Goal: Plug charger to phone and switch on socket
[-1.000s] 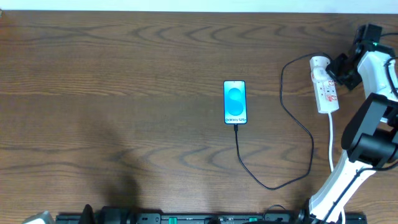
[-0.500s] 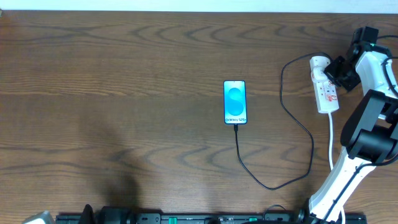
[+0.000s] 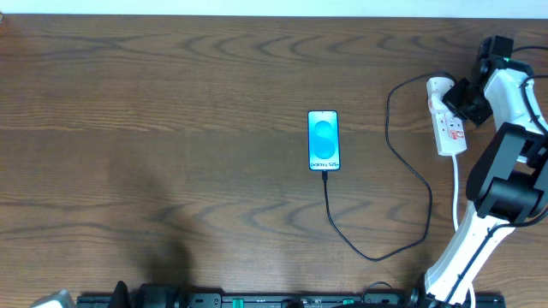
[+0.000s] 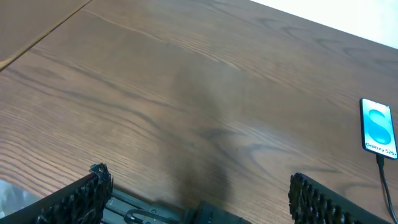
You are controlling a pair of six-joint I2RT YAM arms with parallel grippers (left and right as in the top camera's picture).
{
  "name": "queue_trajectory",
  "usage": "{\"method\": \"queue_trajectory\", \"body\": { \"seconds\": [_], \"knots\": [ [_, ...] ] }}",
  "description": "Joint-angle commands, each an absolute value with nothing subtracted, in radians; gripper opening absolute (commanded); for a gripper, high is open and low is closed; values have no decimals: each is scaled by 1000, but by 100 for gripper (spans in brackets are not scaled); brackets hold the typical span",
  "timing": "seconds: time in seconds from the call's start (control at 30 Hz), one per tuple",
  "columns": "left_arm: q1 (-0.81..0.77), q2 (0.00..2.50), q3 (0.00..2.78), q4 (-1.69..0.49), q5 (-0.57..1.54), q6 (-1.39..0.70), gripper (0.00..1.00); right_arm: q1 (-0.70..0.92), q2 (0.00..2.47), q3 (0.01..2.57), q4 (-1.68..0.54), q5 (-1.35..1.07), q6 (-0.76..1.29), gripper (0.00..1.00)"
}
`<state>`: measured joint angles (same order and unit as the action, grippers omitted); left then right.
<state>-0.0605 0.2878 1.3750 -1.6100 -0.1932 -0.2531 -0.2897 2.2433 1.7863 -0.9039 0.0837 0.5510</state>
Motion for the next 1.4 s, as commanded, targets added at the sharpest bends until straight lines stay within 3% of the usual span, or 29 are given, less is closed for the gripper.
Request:
{"method": "queue_trajectory", "body": {
  "seconds": [0.0,0.23,0.4,0.57,0.9,1.07,1.37],
  "knots": [
    [-56,269,1378,-1668,-203,-240,92,-265,2235,1783,-953,41,533,1],
    [-12,150,1378,-1664,-203,-240,92,-319,1905,1783,-1007,71,534,1],
    [53,51,1378,-1665,-203,-240,92,-295,1571,1783,-849,-78,534,1],
    [84,3,1391,-1671,-203,-240,92,-251,1380,1783,-738,-126,524,1],
    [89,3,1389,-1676,-199,-244,92,-221,1174,1783,-825,-125,399,8],
    [89,3,1313,-1347,-173,-379,92,-221,1066,1783,-865,-127,404,6],
    [88,3,725,-683,-112,-379,92,-221,903,1783,-862,-122,406,8]
  ]
}}
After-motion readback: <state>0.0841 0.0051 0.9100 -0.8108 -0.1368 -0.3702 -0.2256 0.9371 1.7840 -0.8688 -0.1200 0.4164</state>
